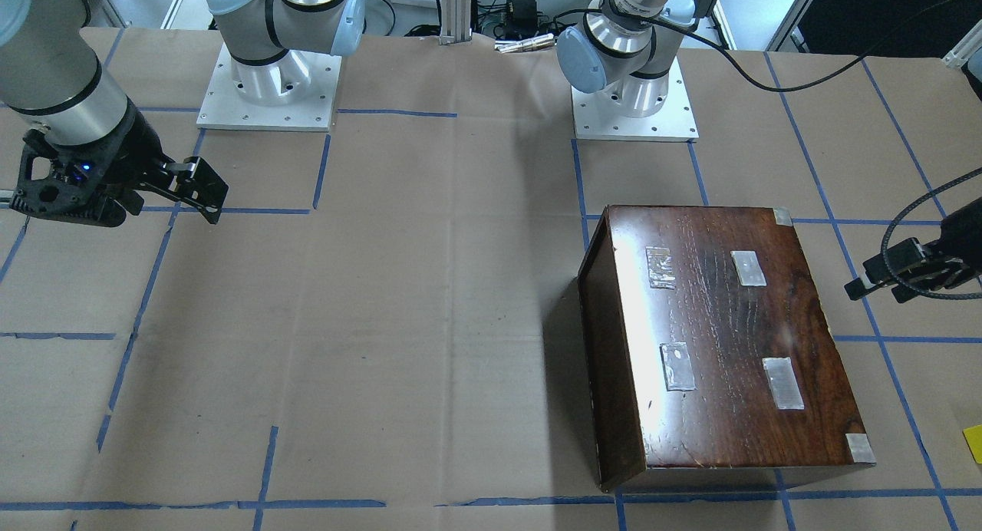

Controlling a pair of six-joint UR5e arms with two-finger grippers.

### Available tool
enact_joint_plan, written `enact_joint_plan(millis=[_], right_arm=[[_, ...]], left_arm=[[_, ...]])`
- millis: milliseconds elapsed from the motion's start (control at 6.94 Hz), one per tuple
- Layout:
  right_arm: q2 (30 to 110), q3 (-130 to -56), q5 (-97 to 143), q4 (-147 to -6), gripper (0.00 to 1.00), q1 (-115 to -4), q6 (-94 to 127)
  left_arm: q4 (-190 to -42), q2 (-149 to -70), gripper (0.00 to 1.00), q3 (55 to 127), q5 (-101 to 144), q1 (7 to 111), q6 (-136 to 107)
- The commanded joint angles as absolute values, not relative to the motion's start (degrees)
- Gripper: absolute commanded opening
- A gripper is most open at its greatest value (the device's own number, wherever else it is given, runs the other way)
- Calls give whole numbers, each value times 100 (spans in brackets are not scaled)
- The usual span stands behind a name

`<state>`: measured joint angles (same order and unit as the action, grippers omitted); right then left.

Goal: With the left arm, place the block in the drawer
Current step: 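Lower the left gripper and hook the white drawer handle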

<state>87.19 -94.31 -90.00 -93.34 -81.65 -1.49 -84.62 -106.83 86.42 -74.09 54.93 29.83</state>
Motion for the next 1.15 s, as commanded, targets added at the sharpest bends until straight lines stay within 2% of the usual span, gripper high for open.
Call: enact_joint_plan(millis=[0,1008], right_arm=[[8710,-9431,-9000,-9334,100,-8165,-149],[8719,-9431,-9000,-9334,100,-8165,-149]], left_arm=[[-8411,-10880,99,8736,-7427,5502,3032],[-8279,-11425,99,8736,-7436,5546,3059]])
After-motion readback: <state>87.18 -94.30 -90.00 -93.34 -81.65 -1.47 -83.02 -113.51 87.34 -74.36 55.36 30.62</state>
